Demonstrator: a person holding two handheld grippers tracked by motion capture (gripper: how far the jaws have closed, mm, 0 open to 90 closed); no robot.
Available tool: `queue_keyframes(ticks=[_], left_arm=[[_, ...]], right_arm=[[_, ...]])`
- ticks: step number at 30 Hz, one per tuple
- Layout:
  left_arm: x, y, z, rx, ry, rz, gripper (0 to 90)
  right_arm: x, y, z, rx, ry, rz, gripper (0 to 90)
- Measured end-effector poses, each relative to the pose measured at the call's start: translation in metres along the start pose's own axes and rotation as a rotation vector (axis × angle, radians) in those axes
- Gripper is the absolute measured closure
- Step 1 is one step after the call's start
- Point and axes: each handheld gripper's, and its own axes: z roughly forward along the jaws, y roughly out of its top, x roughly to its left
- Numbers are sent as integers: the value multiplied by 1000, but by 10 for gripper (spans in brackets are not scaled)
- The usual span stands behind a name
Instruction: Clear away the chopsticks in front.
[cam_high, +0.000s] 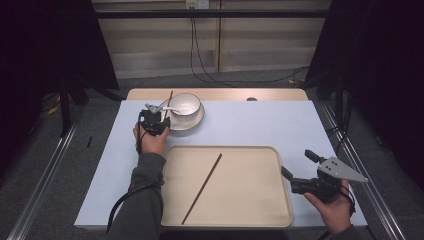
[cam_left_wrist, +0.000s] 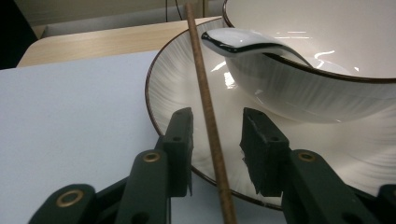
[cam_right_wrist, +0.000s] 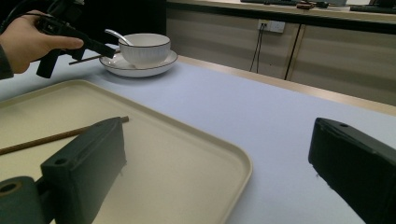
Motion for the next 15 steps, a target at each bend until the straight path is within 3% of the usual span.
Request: queue_keyframes(ticks=[2,6,8,15], left_arm=[[1,2,2,18,1,10,677],[1,5,2,49,25,-20,788],[1,6,2,62,15,-44,834],[-2,6,-3,81,20,-75,856]], right_arm=[[0,0,-1,1,-1,4,37],[-1,0,-1,3,-6,3,36],[-1,0,-1,3,-5,4,36],[0,0,-1,0,0,2,37]])
